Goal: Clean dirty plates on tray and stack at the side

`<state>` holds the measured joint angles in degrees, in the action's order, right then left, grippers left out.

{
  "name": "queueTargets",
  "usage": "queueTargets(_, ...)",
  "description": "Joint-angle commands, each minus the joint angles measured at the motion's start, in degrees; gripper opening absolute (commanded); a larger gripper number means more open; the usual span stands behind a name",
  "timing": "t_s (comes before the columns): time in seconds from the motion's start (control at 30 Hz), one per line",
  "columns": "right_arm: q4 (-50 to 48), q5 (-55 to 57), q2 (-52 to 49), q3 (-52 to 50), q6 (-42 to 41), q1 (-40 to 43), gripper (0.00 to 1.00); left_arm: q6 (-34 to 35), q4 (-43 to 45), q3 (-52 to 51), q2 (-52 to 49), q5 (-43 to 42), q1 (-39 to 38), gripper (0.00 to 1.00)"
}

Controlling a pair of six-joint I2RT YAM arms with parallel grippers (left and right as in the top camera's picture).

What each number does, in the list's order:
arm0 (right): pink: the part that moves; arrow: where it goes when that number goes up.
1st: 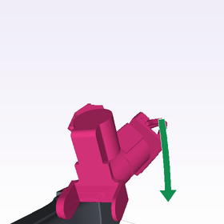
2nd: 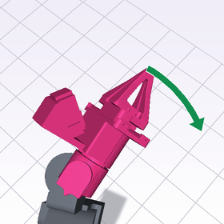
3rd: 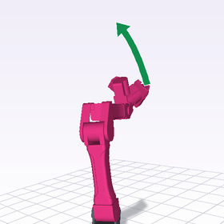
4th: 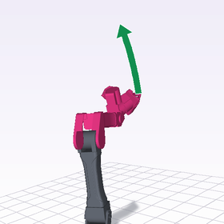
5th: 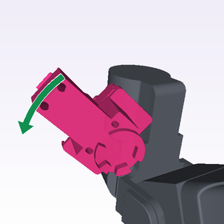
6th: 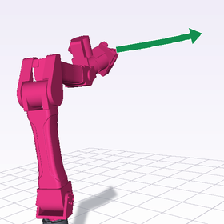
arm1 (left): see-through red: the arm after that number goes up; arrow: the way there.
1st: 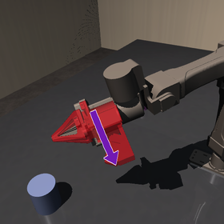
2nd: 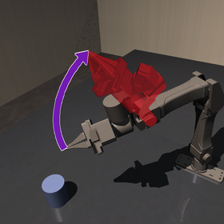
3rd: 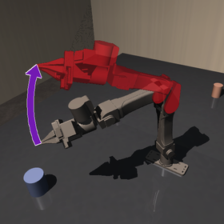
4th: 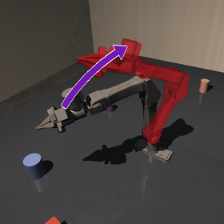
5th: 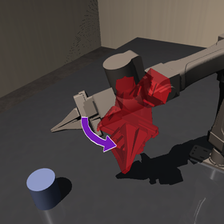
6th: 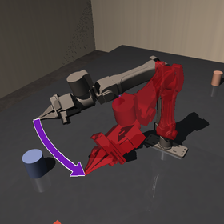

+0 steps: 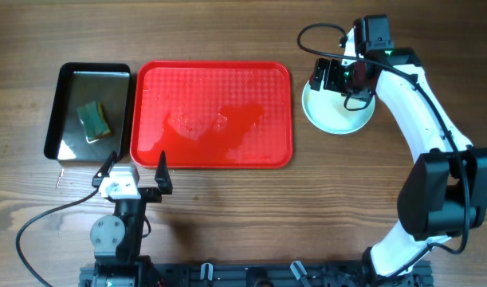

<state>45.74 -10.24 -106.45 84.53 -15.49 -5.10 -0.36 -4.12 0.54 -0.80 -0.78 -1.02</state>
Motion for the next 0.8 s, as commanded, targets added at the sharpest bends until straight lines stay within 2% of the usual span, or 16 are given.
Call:
queueTargets(0.0,-0.13,0.61,1.18,1.01,0.44,0.13,0.99,-0.5,-0.24,-0.2,0.42,-0.9,0.11,1.0)
queueTargets(0.27,-0.13,0.61,1.49,1.01,0.39,0.13,1.0,-0.48,-0.24,-0.2,0.42,-0.9,0.11,1.0)
queueTargets(0.33,-0.11,0.61,4.5,1.01,0.42,0.13,1.0,-0.5,-0.24,-0.2,0.42,-0.9,0.11,1.0)
queueTargets(0.43,-0.11,0.61,12.52,1.01,0.42,0.11,0.99,-0.5,-0.24,-0.2,0.42,-0.9,0.11,1.0)
queueTargets(0.6,-0.09,0.61,35.28,1.01,0.42,0.13,1.0,-0.5,-0.24,-0.2,0.42,-0.9,0.11,1.0)
queueTargets(0.7,1.18,6.49,49.05,1.01,0.66,0.13,0.99,-0.48,-0.24,-0.2,0.42,-0.9,0.11,1.0)
queueTargets(0.77,2.86,6.58,53.27,0.94,0.46,0.13,0.99,-0.5,-0.24,-0.2,0.42,-0.9,0.11,1.0)
